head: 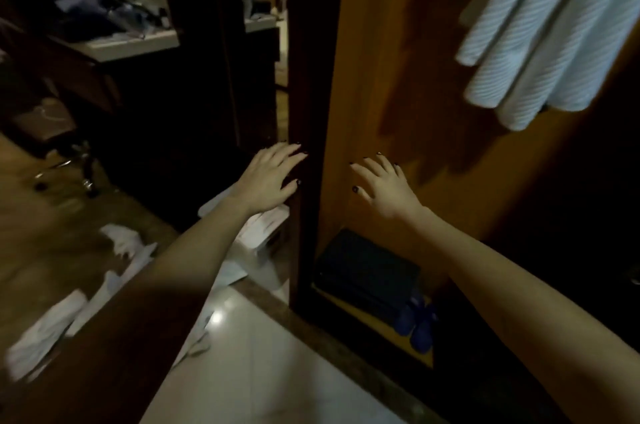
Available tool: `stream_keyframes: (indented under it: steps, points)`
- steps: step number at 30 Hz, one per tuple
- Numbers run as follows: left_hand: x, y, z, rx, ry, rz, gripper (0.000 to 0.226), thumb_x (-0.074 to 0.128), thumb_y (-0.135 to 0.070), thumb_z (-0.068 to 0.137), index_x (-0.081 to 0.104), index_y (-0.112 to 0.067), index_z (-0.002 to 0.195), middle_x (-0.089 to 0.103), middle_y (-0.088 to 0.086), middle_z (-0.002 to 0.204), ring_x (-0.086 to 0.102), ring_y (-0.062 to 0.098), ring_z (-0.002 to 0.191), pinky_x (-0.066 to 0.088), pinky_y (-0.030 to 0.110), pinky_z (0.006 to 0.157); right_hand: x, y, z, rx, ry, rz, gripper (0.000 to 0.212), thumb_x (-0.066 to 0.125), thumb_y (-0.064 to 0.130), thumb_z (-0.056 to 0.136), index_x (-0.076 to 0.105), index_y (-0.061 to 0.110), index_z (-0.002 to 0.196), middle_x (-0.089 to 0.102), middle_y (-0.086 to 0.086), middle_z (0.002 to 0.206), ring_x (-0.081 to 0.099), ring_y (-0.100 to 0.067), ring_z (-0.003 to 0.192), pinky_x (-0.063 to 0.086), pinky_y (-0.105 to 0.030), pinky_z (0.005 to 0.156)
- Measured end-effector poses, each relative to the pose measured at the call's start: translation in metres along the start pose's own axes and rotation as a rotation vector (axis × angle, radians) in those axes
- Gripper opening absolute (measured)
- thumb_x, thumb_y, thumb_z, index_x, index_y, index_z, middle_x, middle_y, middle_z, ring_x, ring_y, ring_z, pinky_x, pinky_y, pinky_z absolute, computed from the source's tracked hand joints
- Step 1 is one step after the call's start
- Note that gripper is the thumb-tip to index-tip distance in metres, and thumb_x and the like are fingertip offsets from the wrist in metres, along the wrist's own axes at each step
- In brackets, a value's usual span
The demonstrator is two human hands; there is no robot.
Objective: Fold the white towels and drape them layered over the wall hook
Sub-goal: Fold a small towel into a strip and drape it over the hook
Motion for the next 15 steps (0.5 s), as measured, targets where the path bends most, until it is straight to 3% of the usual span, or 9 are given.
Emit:
stream_keyframes:
  steps: [9, 15]
  points:
    - [0.089, 0.116, -0.127, -0.236, 0.139, -0.02, 0.057, 0.062, -0.022, 0.091, 0.045, -0.009, 0.144, 0.042, 0.012, 0.149, 0.036, 0.031, 0.14, 0.03, 0.05, 0.112, 0.154, 0.092, 0.065, -0.113, 0.259, 0.078, 0.054, 0.041, 0.032, 0.104, 0.025, 0.021, 0.154, 0.022, -0.006, 0.161, 0.006, -0.031, 0.15, 0.015, -0.048, 0.118]
    - [0.135, 0.208, -0.141, -0.434, 0.158, -0.151, 0.056, 0.064, -0.022, 0.092, 0.044, -0.009, 0.143, 0.044, 0.012, 0.148, 0.037, 0.031, 0.138, 0.03, 0.046, 0.114, 0.228, 0.133, 0.138, -0.15, 0.405, 0.053, 0.056, 0.044, 0.031, 0.103, 0.025, 0.018, 0.154, 0.024, -0.01, 0.159, 0.01, -0.034, 0.149, 0.017, -0.048, 0.119]
Point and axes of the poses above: each hand's wrist, its own z-axis towards the middle knuckle, its own x-axis out of the palm, y = z × x, the point moved 2 cm from there along z, towards the middle knuckle
